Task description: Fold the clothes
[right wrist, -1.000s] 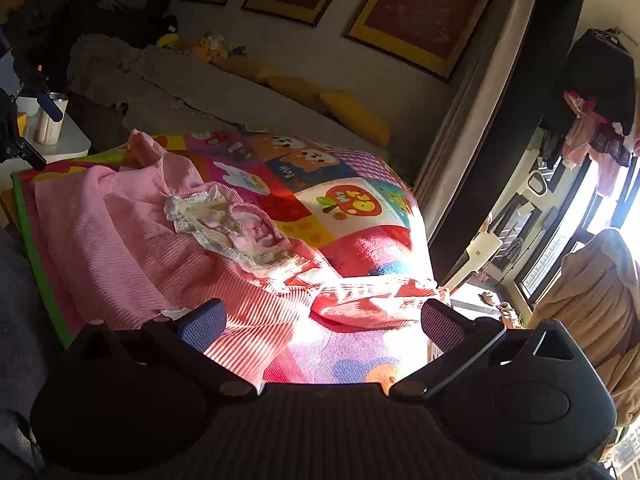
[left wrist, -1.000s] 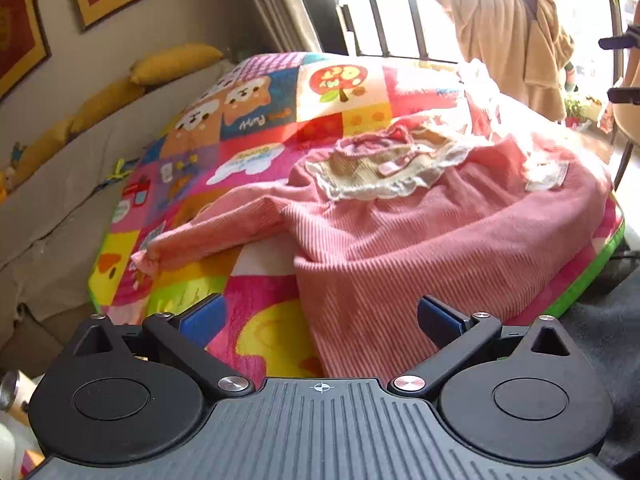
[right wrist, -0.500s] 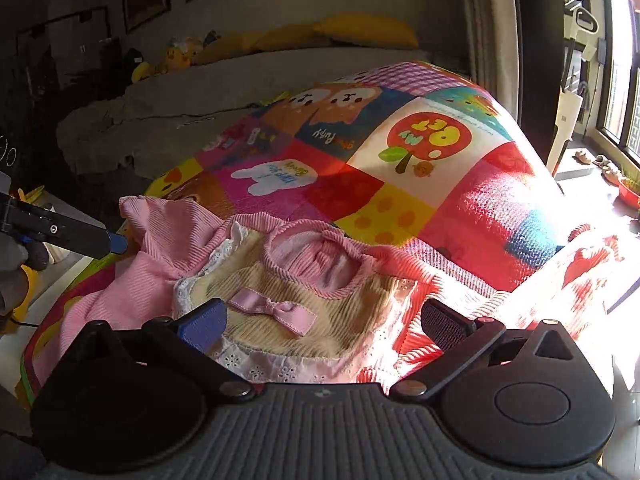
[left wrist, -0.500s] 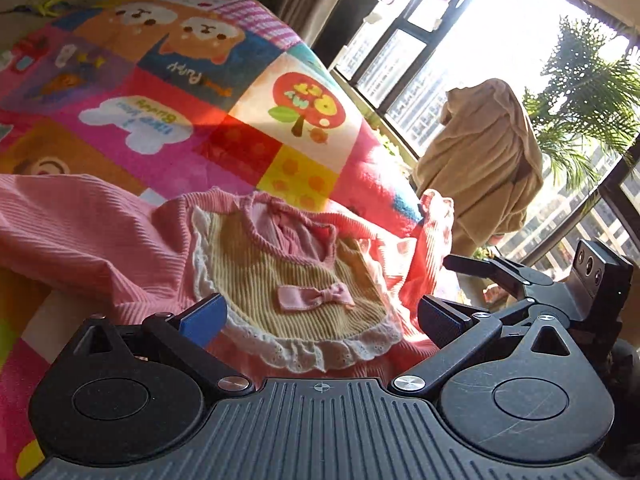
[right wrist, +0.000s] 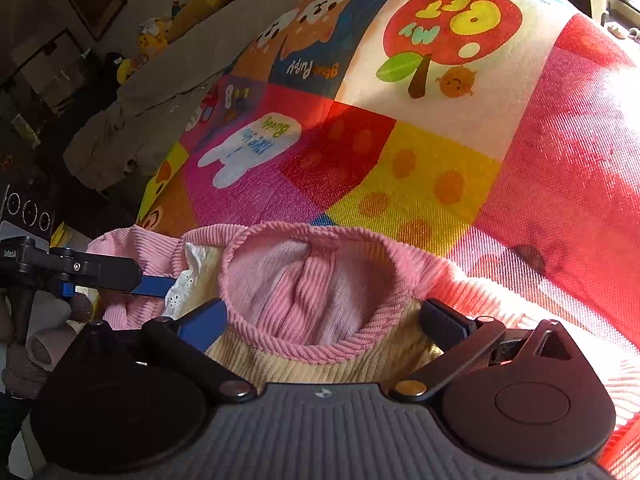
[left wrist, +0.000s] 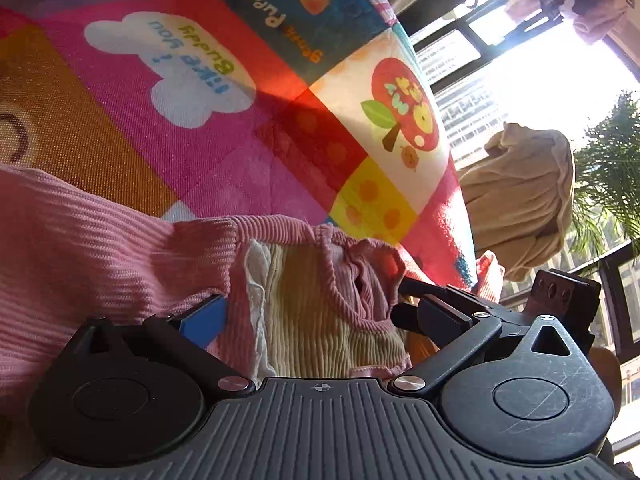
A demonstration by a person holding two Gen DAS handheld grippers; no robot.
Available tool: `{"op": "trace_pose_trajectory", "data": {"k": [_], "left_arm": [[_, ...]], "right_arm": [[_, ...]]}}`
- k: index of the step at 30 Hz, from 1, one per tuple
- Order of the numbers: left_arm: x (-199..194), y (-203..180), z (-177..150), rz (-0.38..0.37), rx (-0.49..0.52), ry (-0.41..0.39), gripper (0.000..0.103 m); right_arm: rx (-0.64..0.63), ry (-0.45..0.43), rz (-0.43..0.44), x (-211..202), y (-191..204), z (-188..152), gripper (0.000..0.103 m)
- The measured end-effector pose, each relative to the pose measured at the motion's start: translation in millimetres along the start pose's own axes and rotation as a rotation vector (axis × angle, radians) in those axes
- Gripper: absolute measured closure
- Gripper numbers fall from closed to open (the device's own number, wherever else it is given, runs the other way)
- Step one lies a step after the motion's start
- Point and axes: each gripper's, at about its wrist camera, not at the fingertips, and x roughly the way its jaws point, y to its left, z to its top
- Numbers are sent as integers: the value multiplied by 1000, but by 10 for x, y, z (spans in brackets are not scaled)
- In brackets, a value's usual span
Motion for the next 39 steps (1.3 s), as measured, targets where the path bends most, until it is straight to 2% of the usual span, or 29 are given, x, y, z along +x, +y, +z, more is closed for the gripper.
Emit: {"op": "trace_pose_trajectory", "data": {"k": [5, 9, 11, 14, 17, 18, 20, 23, 26, 28, 30, 33, 35, 37, 38, 39], "left_arm": [[74, 79, 201, -16, -21, -82, 0], [79, 56, 231, 6, 5, -136, 0], [15, -103, 128, 120, 110, -203, 0], [-149, -445, -200, 205, 314, -267, 0], [-258, -722, -665, 119, 415, -251, 0], [-229, -814, -818, 117, 447, -244, 0], [-159, -908, -1078, 155, 491, -233, 0], [-47, -861, -1310, 246, 488, -218, 0], [36, -718, -1386, 295, 439, -179, 0], [40, -719, -1425, 317, 459, -197, 0], [68, -739, -1430, 337, 472, -193, 0], [106, -762, -1444, 359, 495, -190, 0], [102, -767, -1454, 359, 501, -188, 0], [89, -753, -1455, 350, 495, -195, 0], [79, -745, -1457, 344, 491, -198, 0], [69, -737, -1459, 338, 487, -202, 0]], "right_arm": [[-245, -97, -160, 306, 166, 22, 0], [-233, -90, -180, 327, 187, 48, 0], [-231, -79, -186, 311, 203, 26, 0], [-219, -56, -176, 226, 191, -14, 0], [-192, -116, -164, -109, 206, -174, 0], [-202, -154, -172, -275, 223, -266, 0], [-232, -235, -233, -637, 216, -459, 0], [-227, -328, -379, -1154, 39, -682, 0], [-37, -354, -495, -1550, -424, -761, 0], [130, -352, -481, -1737, -761, -789, 0], [270, -366, -384, -1840, -1038, -806, 0], [431, -405, -233, -1773, -1326, -758, 0], [520, -418, -194, -1598, -1425, -660, 0], [518, -449, -251, -1445, -1314, -547, 0], [431, -457, -230, -1395, -1122, -478, 0], [289, -455, -166, -1360, -846, -398, 0]]}}
